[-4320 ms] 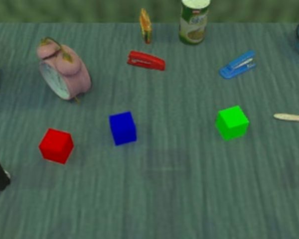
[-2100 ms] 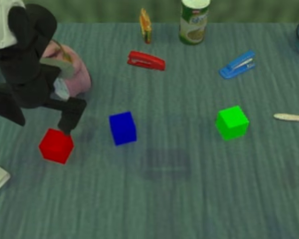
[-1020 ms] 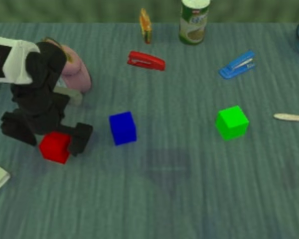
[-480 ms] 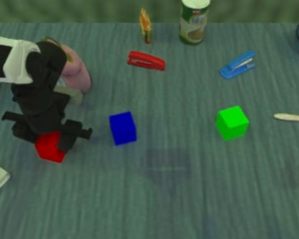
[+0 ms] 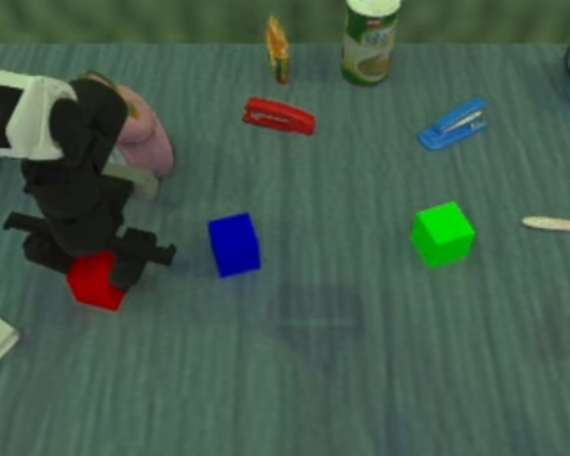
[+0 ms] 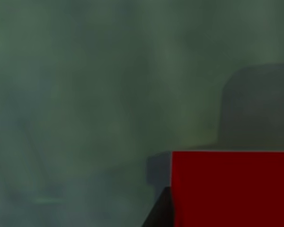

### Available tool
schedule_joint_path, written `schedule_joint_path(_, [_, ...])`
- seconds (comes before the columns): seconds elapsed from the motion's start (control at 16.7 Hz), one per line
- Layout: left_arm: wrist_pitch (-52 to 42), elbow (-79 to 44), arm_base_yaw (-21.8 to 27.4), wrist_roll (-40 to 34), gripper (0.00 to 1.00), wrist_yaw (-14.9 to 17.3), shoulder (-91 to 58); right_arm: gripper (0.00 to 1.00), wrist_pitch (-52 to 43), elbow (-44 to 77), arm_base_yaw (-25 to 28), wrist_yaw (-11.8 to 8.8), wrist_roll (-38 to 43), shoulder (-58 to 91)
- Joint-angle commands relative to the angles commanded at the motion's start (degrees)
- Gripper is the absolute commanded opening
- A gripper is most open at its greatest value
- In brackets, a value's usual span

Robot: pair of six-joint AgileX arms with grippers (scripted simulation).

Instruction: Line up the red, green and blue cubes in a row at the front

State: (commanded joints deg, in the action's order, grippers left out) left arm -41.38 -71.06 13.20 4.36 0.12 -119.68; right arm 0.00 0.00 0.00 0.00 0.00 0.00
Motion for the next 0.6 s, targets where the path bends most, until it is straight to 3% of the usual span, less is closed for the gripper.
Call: schedule_joint_path(0.6, [-14.69,-8.30,-1.07,-0.23,0.00,0.07,7.82,1.00,0.00,0.00,0.00,0.00,0.00,0.00])
